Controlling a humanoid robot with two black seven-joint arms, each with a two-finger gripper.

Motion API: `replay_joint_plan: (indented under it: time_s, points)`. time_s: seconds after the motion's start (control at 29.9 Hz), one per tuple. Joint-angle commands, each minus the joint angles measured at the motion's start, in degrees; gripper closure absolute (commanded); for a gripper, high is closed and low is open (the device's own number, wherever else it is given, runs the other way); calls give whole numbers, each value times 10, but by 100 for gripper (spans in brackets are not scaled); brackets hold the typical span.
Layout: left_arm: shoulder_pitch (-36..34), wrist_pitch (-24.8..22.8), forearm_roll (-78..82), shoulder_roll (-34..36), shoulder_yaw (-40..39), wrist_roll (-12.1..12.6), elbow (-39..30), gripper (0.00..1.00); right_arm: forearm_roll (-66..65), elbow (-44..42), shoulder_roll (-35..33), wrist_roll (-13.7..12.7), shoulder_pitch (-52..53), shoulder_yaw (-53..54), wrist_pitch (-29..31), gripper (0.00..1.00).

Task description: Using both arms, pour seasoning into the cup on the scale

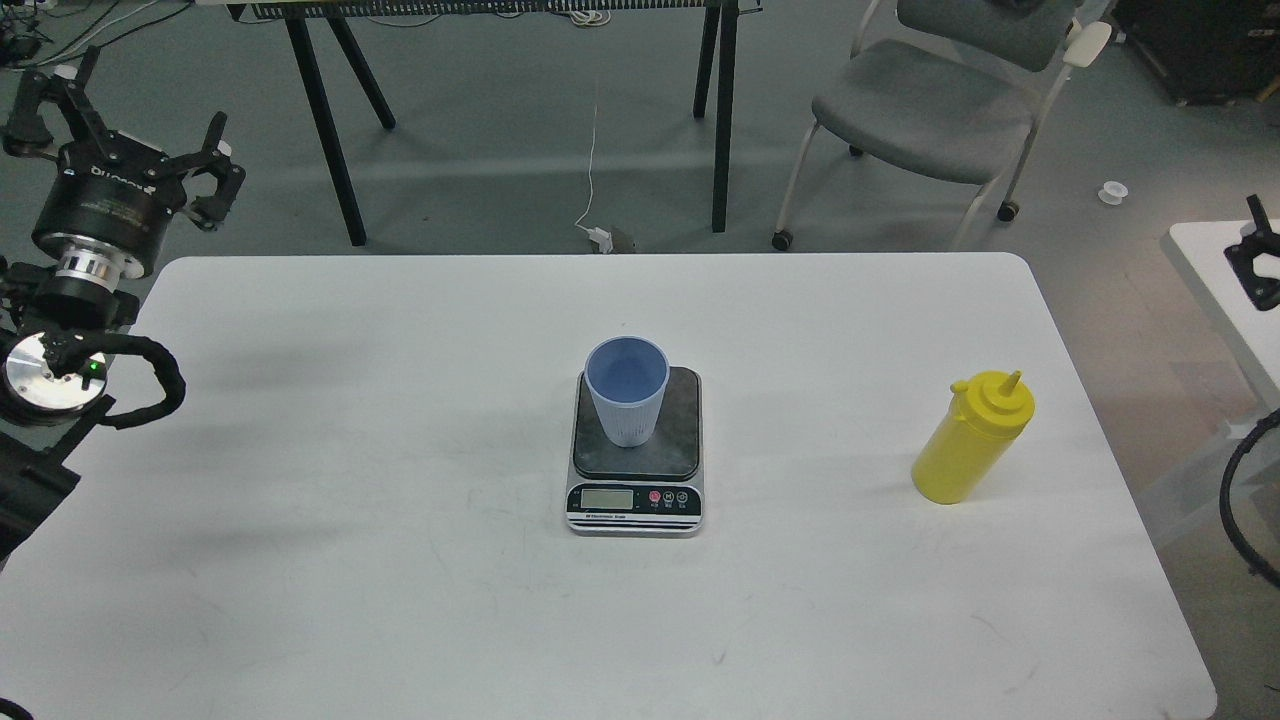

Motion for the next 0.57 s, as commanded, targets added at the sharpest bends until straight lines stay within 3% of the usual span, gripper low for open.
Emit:
replay_joint_plan:
  time_s: [0.0,0.27,0.53]
  points:
    - [1,0,0,0,0,0,1,1,-1,-109,56,1,107,-70,0,1]
    - [-2,0,2,2,0,0,2,1,1,-116,94,3,132,-97,0,1]
    - [-44,0,8,-1,6,2,44,1,3,-106,87,3,110,-91,0,1]
